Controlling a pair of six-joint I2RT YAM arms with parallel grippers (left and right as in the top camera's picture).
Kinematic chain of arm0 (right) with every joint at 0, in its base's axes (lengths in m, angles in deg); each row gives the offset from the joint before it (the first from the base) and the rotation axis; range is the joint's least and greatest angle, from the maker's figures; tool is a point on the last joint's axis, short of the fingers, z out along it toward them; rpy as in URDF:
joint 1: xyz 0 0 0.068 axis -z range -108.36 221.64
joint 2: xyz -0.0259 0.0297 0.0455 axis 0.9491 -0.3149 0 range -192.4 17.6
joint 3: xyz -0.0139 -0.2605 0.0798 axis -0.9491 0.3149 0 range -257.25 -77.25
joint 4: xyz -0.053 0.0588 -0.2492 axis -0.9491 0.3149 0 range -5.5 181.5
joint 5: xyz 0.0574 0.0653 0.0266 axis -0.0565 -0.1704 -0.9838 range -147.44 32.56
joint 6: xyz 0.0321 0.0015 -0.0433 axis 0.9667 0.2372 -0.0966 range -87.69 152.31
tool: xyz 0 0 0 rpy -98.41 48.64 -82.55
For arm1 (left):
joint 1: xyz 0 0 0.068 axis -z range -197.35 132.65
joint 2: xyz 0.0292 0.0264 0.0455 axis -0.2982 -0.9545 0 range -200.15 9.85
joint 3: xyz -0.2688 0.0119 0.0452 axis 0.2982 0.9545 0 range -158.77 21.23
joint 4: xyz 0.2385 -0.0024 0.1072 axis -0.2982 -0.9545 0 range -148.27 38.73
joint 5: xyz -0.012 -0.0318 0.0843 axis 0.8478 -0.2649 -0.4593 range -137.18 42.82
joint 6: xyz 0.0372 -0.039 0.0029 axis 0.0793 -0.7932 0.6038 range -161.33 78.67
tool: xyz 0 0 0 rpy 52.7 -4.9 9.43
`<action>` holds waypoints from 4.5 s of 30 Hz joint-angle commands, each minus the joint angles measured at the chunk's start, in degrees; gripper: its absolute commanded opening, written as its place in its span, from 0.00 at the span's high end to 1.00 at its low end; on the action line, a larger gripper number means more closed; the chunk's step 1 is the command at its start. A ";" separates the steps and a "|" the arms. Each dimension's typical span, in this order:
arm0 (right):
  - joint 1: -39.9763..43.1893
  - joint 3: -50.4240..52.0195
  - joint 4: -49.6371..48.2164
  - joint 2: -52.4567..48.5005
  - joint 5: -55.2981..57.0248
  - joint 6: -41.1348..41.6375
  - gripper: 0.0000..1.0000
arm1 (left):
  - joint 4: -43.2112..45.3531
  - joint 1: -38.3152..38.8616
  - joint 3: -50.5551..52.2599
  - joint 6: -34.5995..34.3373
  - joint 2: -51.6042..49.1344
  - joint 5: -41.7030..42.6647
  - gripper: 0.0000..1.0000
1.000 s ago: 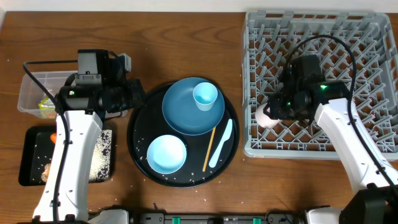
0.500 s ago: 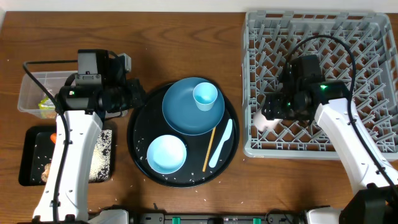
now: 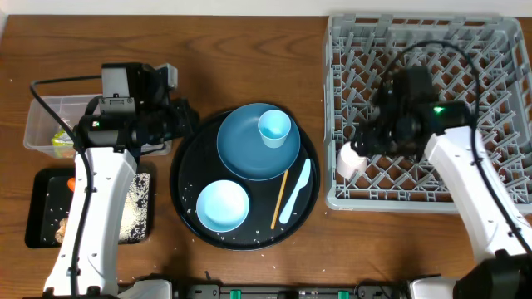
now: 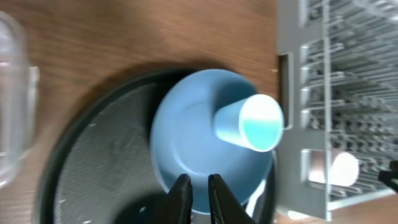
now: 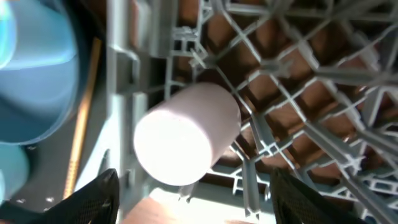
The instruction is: Sort waste into correct bins and load items into the dishwasher rack
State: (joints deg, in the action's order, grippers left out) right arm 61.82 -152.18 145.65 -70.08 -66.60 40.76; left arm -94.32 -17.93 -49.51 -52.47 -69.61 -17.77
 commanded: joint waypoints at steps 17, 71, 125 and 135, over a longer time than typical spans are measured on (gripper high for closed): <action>0.48 -8.22 10.91 2.14 -2.01 -0.83 0.32 | 9.09 21.70 -0.09 -15.80 -10.27 -15.37 0.61; 0.44 -8.22 9.18 2.14 -20.37 -10.16 0.34 | 10.69 9.70 -0.63 -12.61 -8.63 3.04 0.94; -6.05 -8.15 -21.84 0.59 -66.25 -21.40 0.25 | 24.33 2.23 -0.63 -8.22 -4.87 60.17 0.94; -7.52 -8.13 -24.41 -0.20 -65.85 -21.38 0.27 | 24.33 2.23 -0.63 -8.24 -4.87 60.59 0.94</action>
State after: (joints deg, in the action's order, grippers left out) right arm 55.24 -159.59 121.78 -69.99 -132.20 20.17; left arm -70.30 -15.64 -49.51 -60.80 -74.27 41.09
